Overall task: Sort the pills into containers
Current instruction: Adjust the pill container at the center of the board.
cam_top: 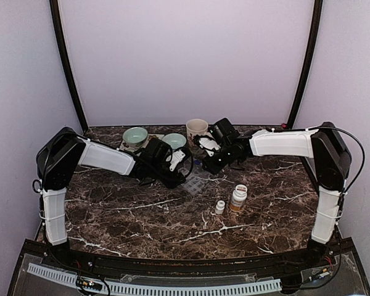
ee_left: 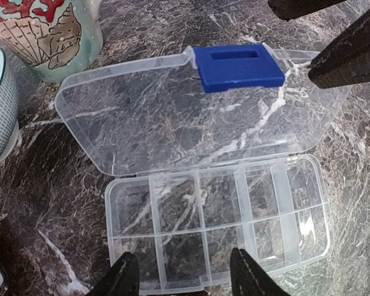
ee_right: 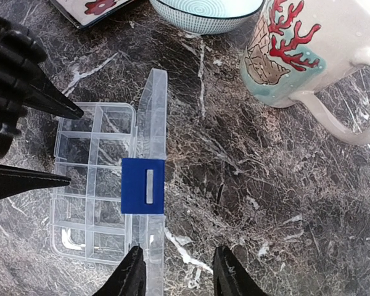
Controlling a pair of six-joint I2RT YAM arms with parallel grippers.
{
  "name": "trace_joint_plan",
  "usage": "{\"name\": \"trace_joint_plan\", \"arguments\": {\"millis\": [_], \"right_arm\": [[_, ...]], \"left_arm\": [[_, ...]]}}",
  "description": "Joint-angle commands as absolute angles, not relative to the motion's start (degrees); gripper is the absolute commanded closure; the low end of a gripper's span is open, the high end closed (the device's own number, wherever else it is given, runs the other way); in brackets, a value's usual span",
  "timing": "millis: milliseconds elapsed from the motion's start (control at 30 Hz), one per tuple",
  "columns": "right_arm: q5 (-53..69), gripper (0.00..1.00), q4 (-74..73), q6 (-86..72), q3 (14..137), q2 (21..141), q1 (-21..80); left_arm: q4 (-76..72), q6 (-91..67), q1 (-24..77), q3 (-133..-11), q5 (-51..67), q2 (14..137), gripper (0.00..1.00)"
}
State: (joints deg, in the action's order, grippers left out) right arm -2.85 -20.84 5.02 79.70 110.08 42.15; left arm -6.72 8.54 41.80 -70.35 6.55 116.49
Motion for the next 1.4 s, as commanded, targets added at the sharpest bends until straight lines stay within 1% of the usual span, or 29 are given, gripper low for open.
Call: {"name": "trace_joint_plan", "arguments": {"millis": [0, 533, 833, 967, 1167, 1367], "right_arm": [[-3.09, 0.6, -20.76, 4.49, 81.26, 111.29, 41.92], [-1.68, 0.58, -20.66, 3.94, 81.39, 109.4, 41.92], [-2.93, 0.58, -20.96, 3.82, 81.72, 110.28, 41.97], [-3.16, 0.59, -21.46, 3.86, 82.55, 111.19, 41.92], [-2.39, 0.68, -21.62, 3.64, 83.23, 112.59, 41.04], [-1.41, 0.68, -21.68, 2.46, 83.5, 114.43, 39.7]], "left_arm": [[-6.02, 8.21, 42.01, -71.53, 5.92, 116.4, 0.48], [-9.46, 6.7, 42.02, -69.73, 4.44, 112.09, 0.48], [-8.57, 6.84, 42.02, -70.75, 3.44, 113.38, 0.47], [-7.96, 6.38, 42.01, -70.93, 3.56, 115.17, 0.48], [-7.77, 6.0, 42.02, -70.48, 3.98, 116.98, 0.48], [-7.85, 5.98, 42.02, -70.57, 4.11, 118.17, 0.49]]}}
